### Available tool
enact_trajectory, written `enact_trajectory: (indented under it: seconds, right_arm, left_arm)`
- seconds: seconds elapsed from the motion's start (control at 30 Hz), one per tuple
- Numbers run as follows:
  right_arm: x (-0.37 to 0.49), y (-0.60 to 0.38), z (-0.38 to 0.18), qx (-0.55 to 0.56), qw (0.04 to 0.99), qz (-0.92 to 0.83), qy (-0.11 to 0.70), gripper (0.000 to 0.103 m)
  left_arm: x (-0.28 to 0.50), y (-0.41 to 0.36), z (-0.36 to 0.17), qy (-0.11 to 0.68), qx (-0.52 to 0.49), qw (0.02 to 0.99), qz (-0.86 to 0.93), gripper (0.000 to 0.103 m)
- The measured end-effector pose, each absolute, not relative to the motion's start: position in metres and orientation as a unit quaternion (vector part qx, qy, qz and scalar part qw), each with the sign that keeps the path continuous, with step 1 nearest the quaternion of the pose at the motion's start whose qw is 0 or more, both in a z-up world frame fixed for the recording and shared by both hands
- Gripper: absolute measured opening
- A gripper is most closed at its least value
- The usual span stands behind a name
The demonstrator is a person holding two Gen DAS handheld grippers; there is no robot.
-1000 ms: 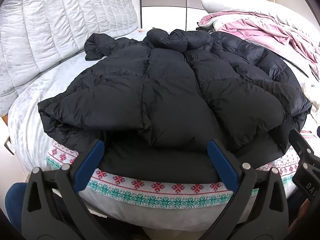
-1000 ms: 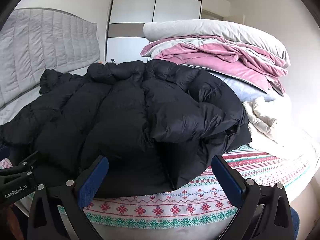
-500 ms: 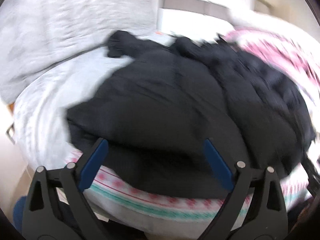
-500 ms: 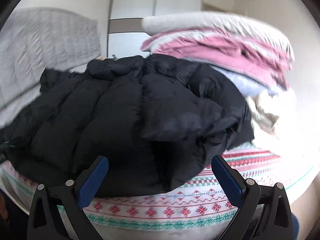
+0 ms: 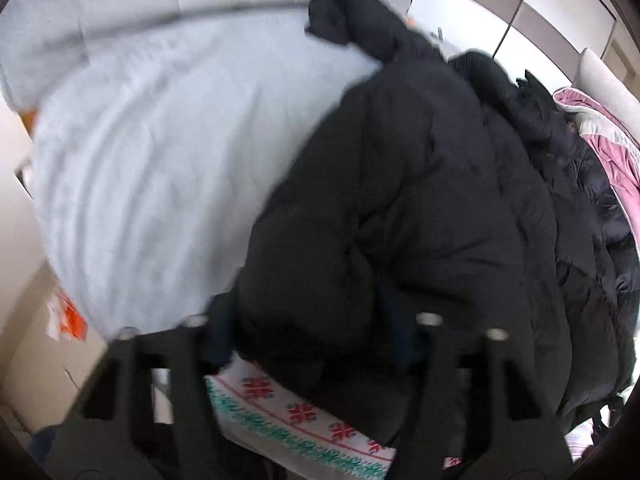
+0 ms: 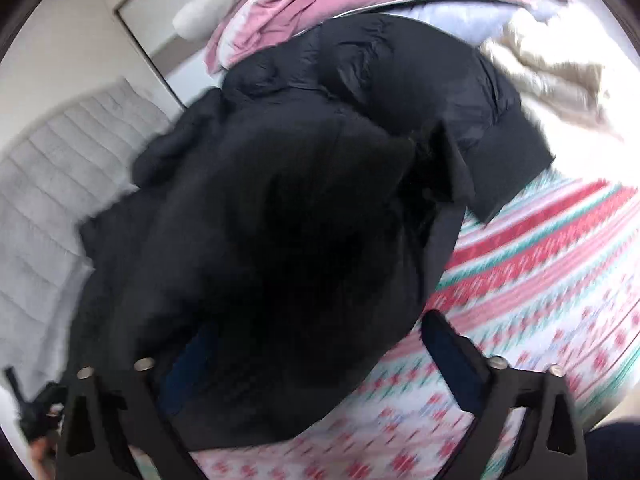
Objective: Fold large clothes
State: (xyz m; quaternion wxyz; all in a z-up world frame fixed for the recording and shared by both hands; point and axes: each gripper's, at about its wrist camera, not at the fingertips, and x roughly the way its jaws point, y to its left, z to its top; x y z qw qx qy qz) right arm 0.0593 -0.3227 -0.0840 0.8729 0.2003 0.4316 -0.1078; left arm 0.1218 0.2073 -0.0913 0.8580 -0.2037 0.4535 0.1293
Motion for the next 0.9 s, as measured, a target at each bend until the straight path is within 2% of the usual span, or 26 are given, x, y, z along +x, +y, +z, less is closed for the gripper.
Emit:
enact_trajectory:
  seconds: [0.03, 0.07, 0.1, 0.2, 0.37, 0.6, 0.67, 0.77, 0.87, 0.9]
  right_arm:
    - [0.066, -0.323, -0.084, 0.184, 0.877, -0.109, 0.430, 0.050]
    - [0.070, -0.324, -0.086, 0.188, 0.877, -0.097, 0.431, 0.016]
    - [0.073, -0.328, -0.088, 0.204, 0.874, -0.085, 0.433, 0.010]
    - [0.054, -0.334, -0.070, 0.218, 0.887, -0.082, 0.398, 0.006]
    - [-0.001, -0.332, -0.013, 0.189, 0.914, -0.059, 0.354, 0.005]
    - [-0.059, -0.320, 0.018, 0.152, 0.925, -0.038, 0.347, 0.005]
    - [-0.055, -0.313, 0.010, 0.123, 0.919, -0.021, 0.373, 0.006]
    - [-0.044, -0.309, -0.011, 0.090, 0.896, 0.013, 0.435, 0.010]
    - [-0.051, -0.326, 0.006, 0.100, 0.903, 0.010, 0.417, 0.015]
    - [-0.055, -0.330, 0.016, 0.098, 0.911, 0.011, 0.401, 0.022]
  left_arm:
    - [0.122, 0.205, -0.093, 0.454, -0.210, 0.857, 0.123, 0.034]
    - [0.121, 0.204, -0.091, 0.451, -0.207, 0.861, 0.115, 0.026]
    - [0.119, 0.203, -0.087, 0.447, -0.205, 0.864, 0.110, 0.013]
    - [0.105, 0.212, -0.073, 0.420, -0.217, 0.874, 0.112, 0.007]
    - [0.061, 0.235, -0.034, 0.369, -0.223, 0.894, 0.124, 0.007]
    - [0.007, 0.242, -0.001, 0.348, -0.210, 0.906, 0.120, 0.007]
    - [0.006, 0.242, -0.002, 0.356, -0.190, 0.907, 0.119, 0.011]
    - [0.009, 0.256, -0.004, 0.364, -0.213, 0.899, 0.114, 0.021]
    - [-0.003, 0.270, 0.013, 0.337, -0.221, 0.906, 0.130, 0.038]
    - [-0.006, 0.271, 0.018, 0.325, -0.218, 0.910, 0.139, 0.047]
